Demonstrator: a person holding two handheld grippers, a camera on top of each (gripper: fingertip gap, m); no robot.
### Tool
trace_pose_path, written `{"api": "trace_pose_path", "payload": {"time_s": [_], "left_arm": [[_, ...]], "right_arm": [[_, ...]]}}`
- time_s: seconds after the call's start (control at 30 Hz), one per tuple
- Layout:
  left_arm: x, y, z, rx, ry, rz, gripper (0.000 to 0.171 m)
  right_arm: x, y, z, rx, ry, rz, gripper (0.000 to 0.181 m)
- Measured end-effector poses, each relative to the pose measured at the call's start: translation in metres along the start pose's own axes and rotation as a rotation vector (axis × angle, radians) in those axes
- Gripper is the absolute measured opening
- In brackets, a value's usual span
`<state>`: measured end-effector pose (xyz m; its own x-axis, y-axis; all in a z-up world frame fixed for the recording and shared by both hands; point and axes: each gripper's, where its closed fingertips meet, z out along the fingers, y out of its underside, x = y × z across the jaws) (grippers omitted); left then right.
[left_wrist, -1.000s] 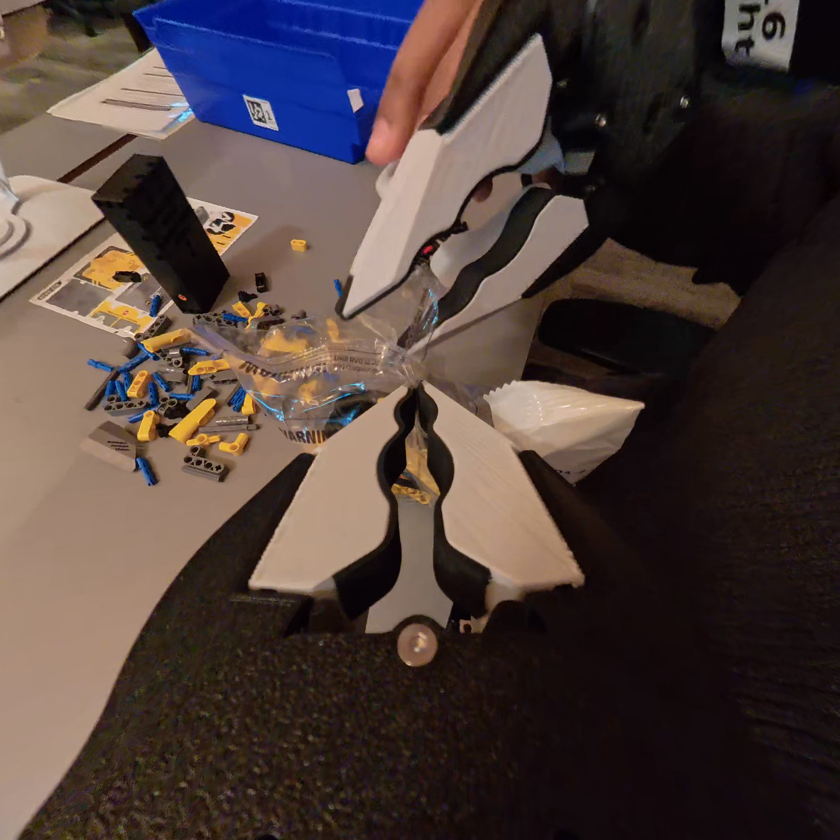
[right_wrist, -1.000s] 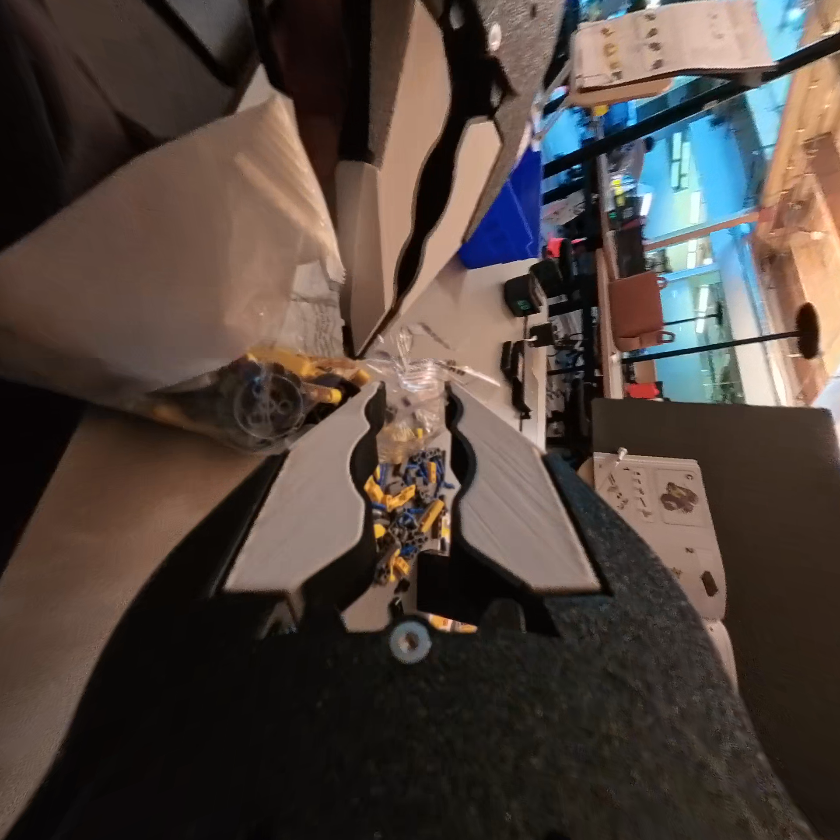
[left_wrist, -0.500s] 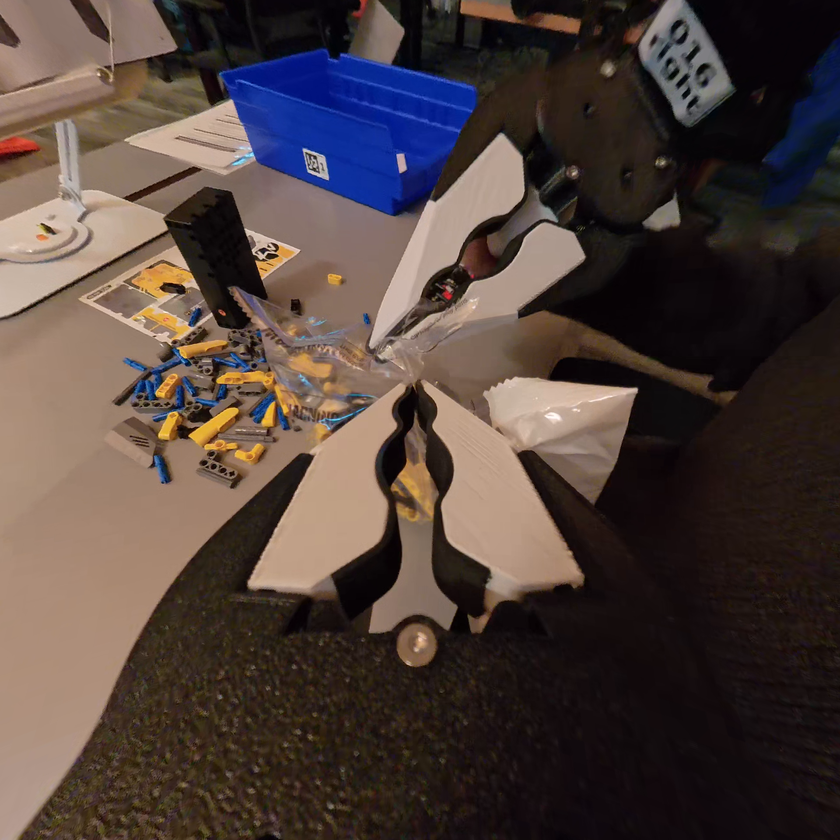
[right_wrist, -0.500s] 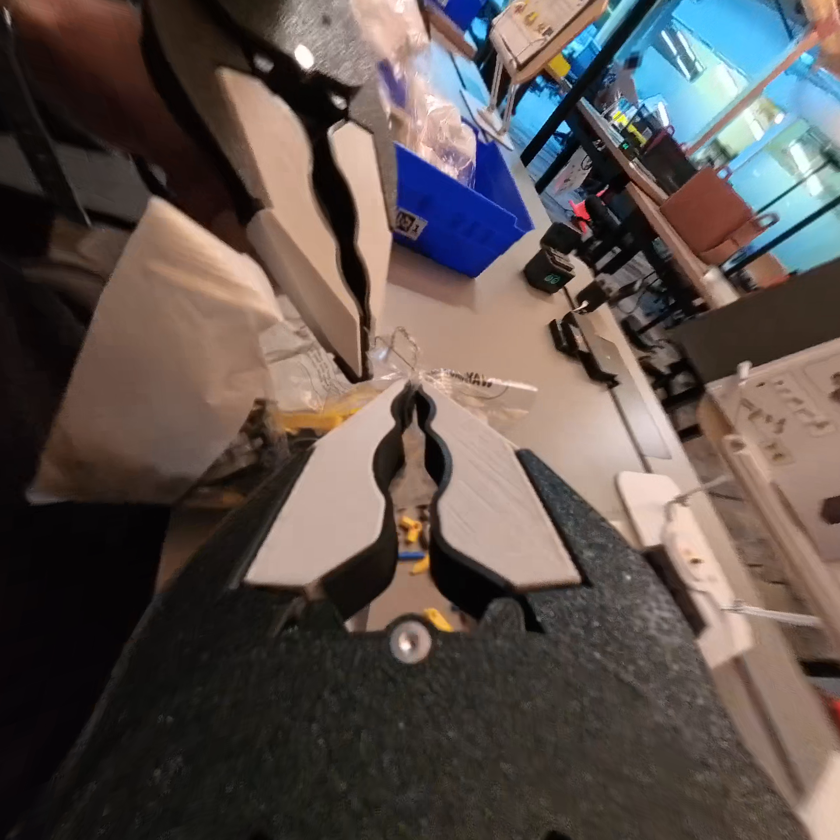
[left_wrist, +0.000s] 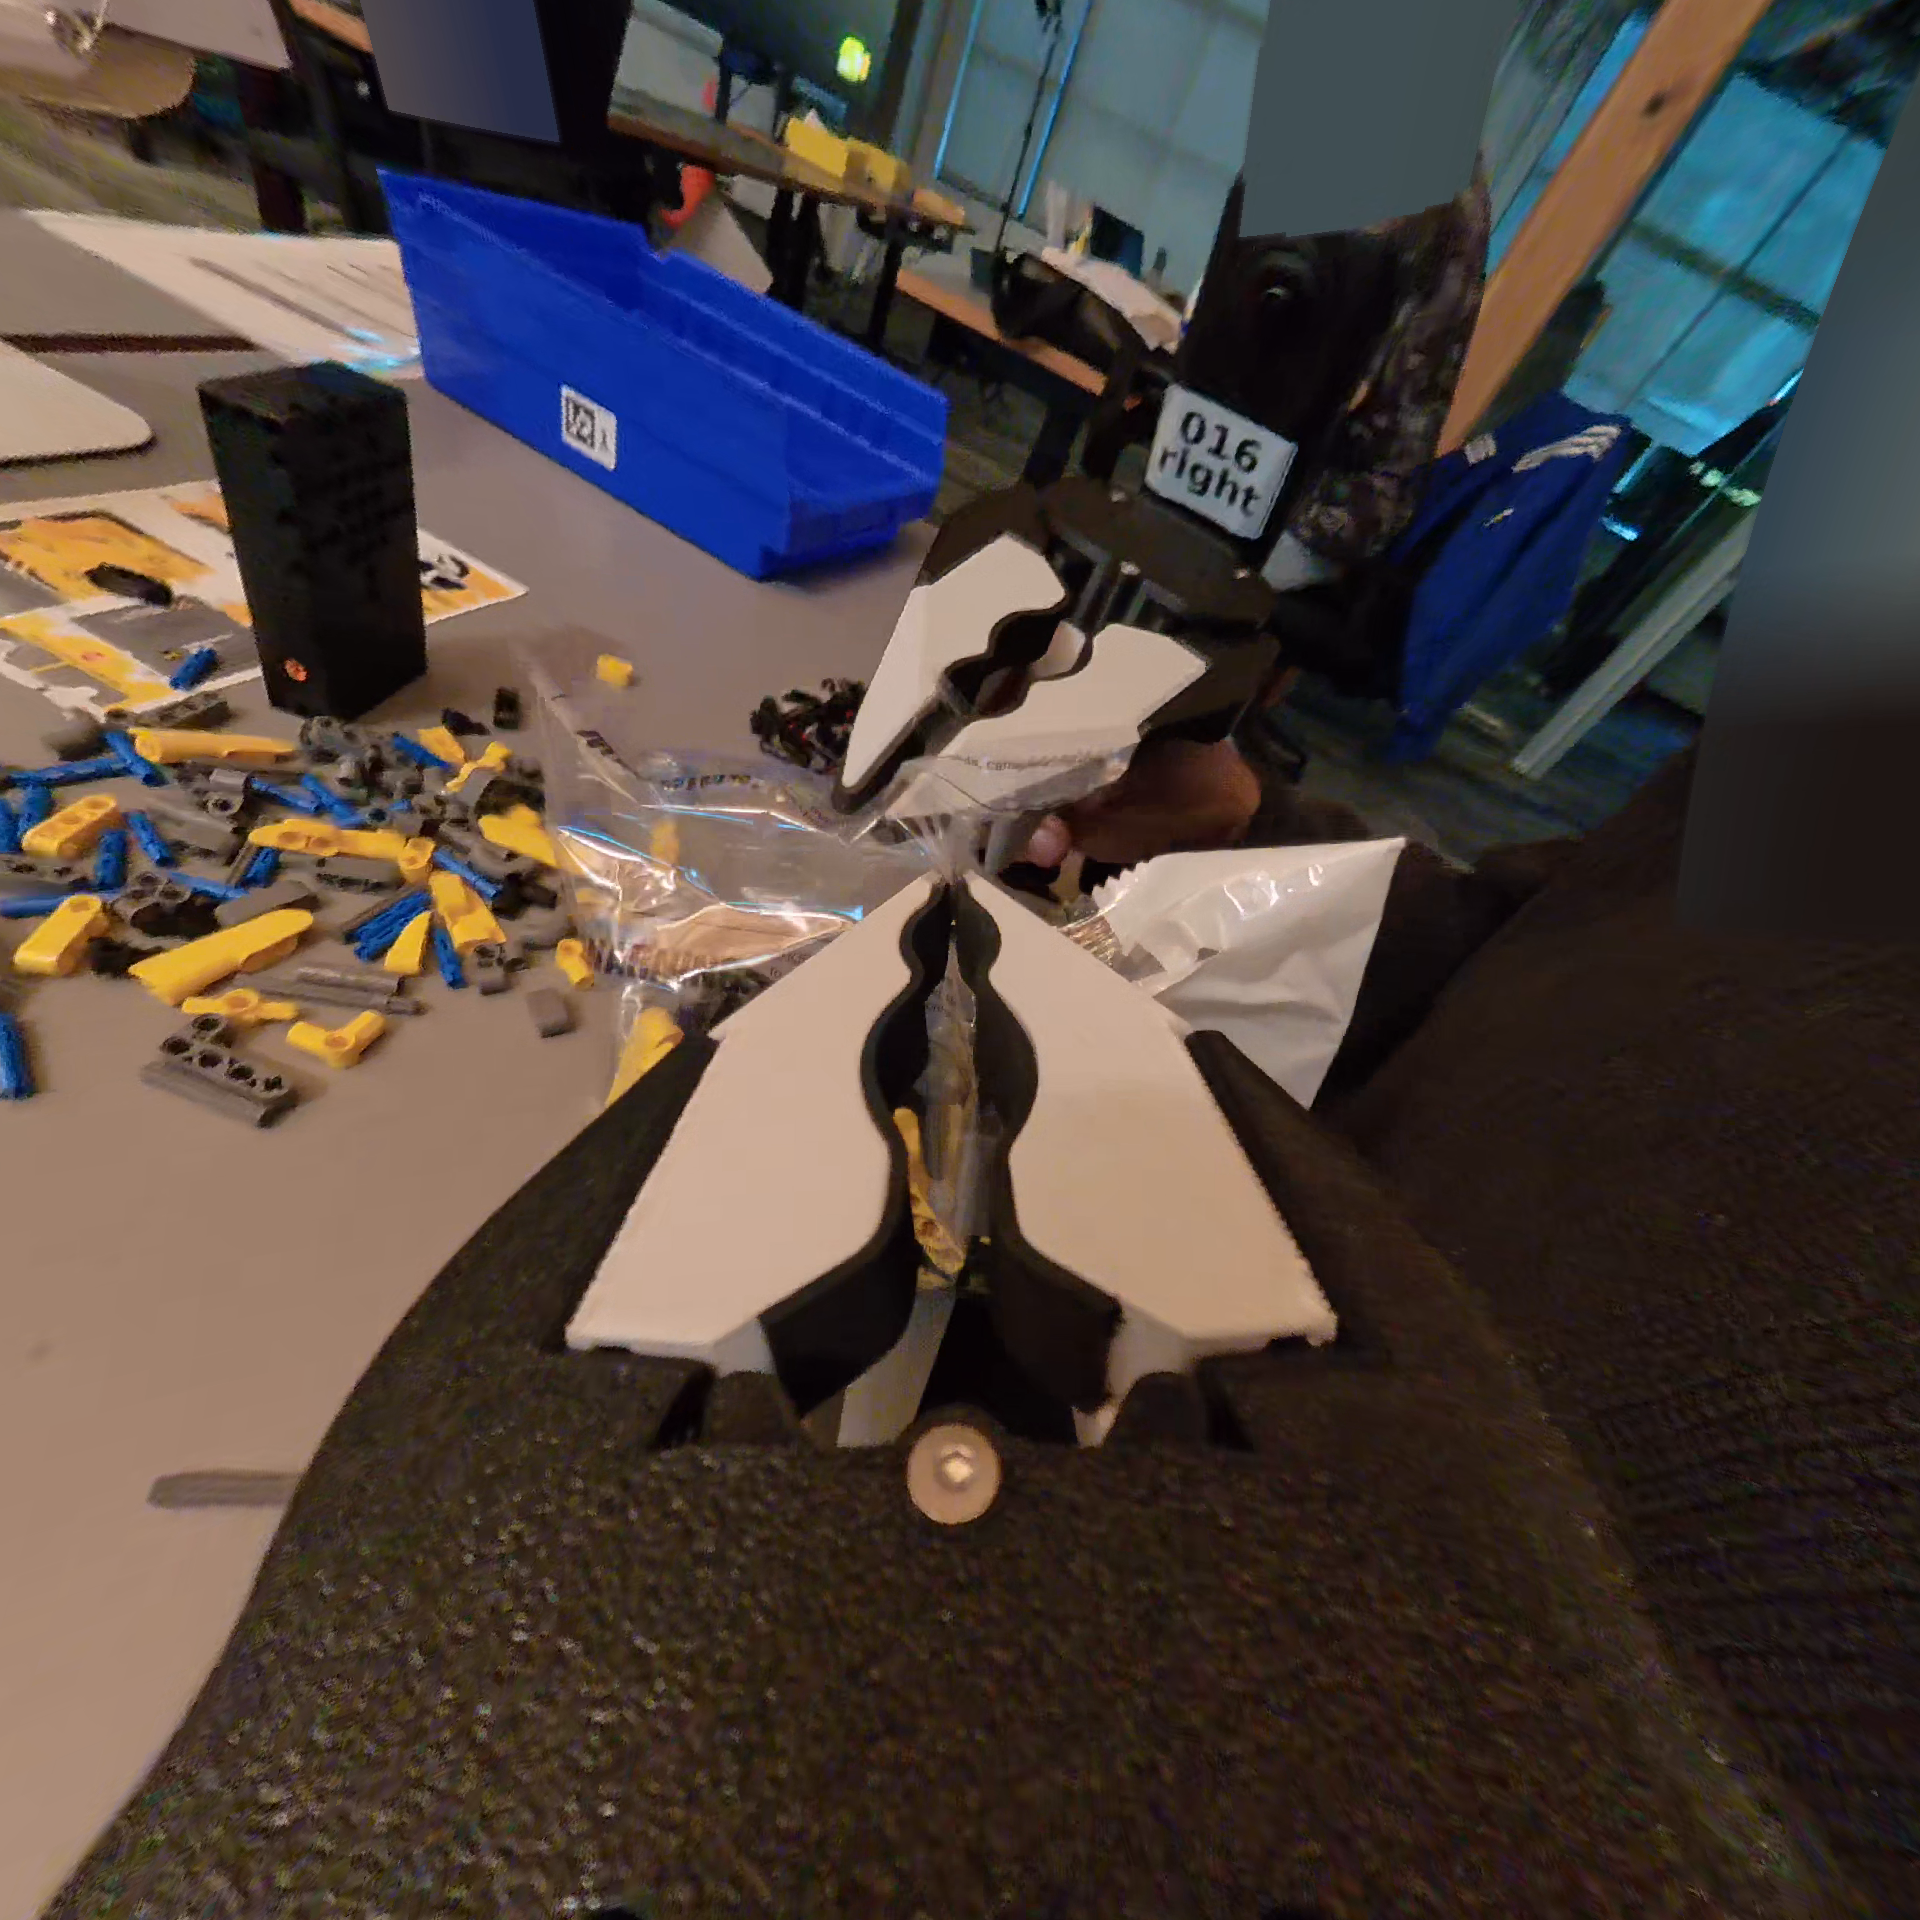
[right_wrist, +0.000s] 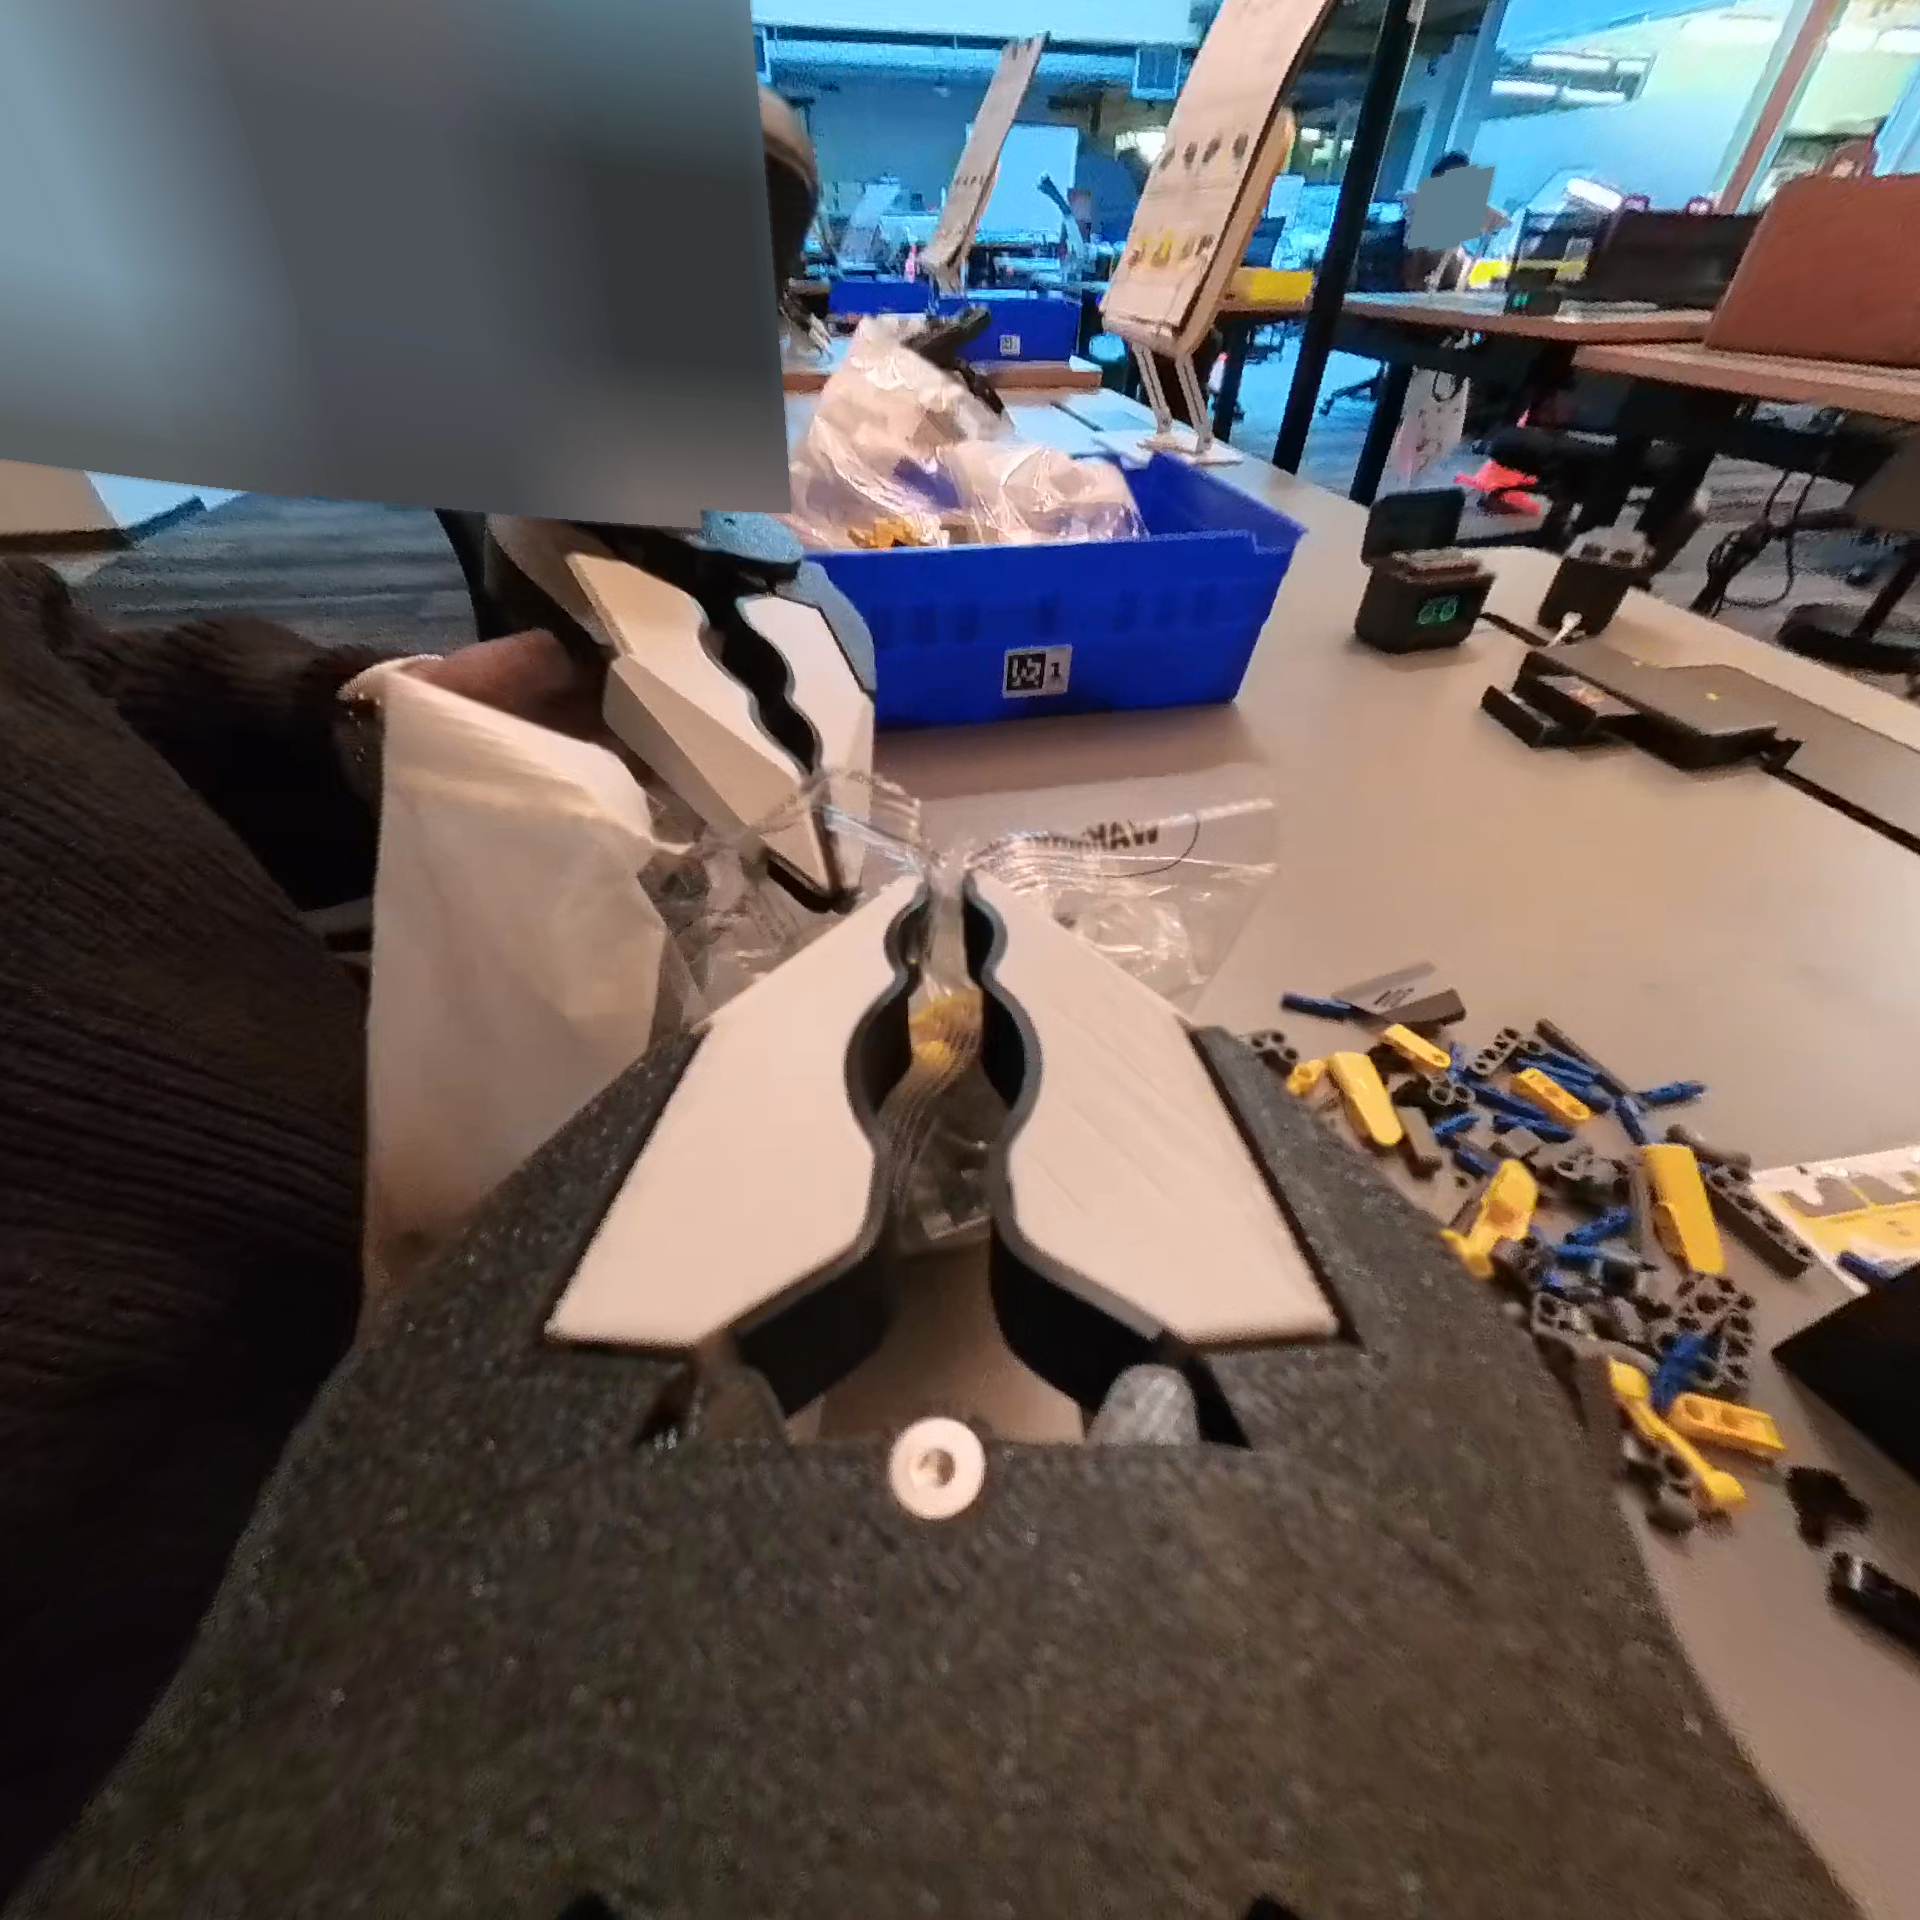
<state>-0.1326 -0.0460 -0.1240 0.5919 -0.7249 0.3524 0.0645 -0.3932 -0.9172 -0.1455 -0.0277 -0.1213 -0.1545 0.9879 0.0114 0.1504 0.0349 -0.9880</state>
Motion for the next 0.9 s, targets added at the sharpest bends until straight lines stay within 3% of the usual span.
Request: {"api": "trace_pose_path", "payload": {"time_s": [0.07, 0.13, 0.17, 0.3, 0.37, 0.47, 0.7, 0.8, 0.9], "left_arm": [[0.002, 0.002, 0.001, 0.006, 0.003, 0.005, 0.0], [-0.001, -0.001, -0.001, 0.02, -0.013, 0.012, 0.0], [-0.003, -0.002, -0.002, 0.026, -0.018, 0.01, 0.0], [-0.006, -0.003, -0.002, 0.035, -0.023, -0.01, 0.0], [-0.005, -0.005, 0.0, 0.05, -0.015, -0.022, 0.0], [0.0, -0.006, 0.004, 0.069, 0.017, -0.042, 0.0], [-0.002, -0.02, 0.007, 0.207, 0.056, -0.201, 0.001], [-0.003, -0.022, 0.004, 0.226, 0.069, -0.215, 0.002], [-0.006, -0.027, -0.002, 0.242, 0.06, -0.208, 0.012]], "right_arm": [[-0.003, -0.001, -0.004, 0.009, 0.0, 0.025, 0.007], [-0.001, -0.014, -0.017, 0.093, 0.011, 0.09, 0.03], [0.0, -0.023, -0.026, 0.15, 0.002, 0.137, 0.031], [-0.03, -0.046, -0.056, 0.292, -0.251, 0.301, 0.03], [-0.047, -0.039, -0.053, 0.247, -0.337, 0.328, 0.031], [-0.047, -0.018, -0.035, 0.146, -0.287, 0.298, 0.046], [-0.069, -0.002, -0.015, -0.02, -0.371, 0.211, 0.055], [-0.067, -0.008, -0.023, 0.012, -0.394, 0.211, 0.007], [-0.066, -0.01, -0.031, 0.061, -0.424, 0.253, 0.0]]}}
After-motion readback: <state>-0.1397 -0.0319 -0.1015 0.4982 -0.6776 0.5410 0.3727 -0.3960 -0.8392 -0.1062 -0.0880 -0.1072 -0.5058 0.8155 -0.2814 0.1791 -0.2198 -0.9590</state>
